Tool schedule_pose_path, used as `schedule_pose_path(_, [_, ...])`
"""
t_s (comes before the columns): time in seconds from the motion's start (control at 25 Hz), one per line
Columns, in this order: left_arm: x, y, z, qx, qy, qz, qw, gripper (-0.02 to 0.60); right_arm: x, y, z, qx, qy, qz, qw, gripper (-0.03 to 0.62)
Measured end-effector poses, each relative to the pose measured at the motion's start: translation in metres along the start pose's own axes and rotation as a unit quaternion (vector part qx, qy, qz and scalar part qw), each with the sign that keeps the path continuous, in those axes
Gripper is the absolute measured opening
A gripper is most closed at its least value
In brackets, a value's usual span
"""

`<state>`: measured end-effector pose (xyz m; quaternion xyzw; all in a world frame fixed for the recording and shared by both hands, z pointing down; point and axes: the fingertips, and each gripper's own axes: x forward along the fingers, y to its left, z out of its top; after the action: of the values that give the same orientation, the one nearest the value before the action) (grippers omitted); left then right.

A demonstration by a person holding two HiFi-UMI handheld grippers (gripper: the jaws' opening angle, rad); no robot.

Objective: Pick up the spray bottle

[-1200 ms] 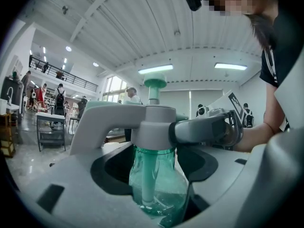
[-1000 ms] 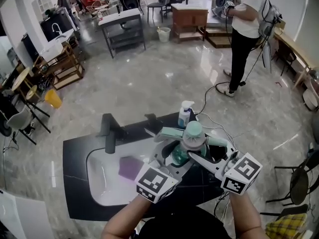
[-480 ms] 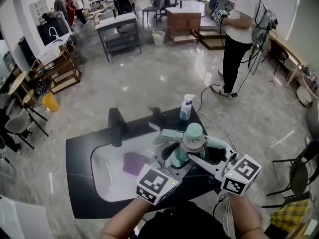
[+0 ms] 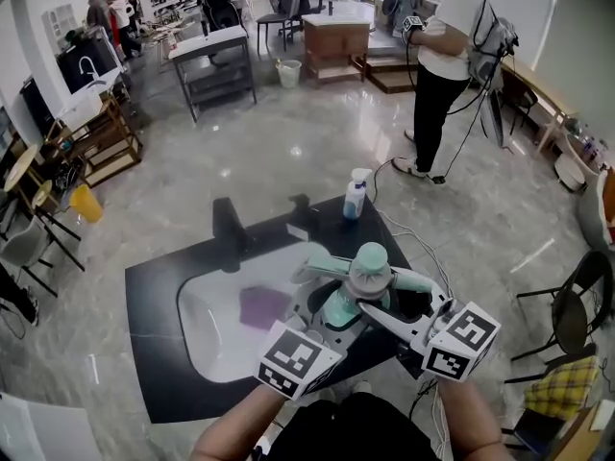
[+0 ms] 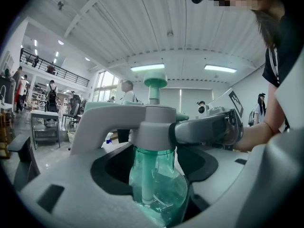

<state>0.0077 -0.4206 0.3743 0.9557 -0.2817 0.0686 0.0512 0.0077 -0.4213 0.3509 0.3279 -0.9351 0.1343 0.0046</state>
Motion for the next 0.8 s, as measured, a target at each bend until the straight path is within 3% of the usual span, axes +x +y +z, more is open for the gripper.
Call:
schedule_pose_path(0.36, [-0.037, -0.038, -0.018, 0.003, 0.001, 0.014, 0.9999, 0.267, -0.023, 0.045, -0.024, -0.006, -0.002, 0.011, 1.000, 0.266])
schedule_pose_path(0.8, [-0.062, -0.135, -0.027, 0.006, 0.011, 0.034, 0.9993, 0.267, -0.107, 0.098, -0.044, -0.008, -0.003, 0.032, 0.999, 0.265])
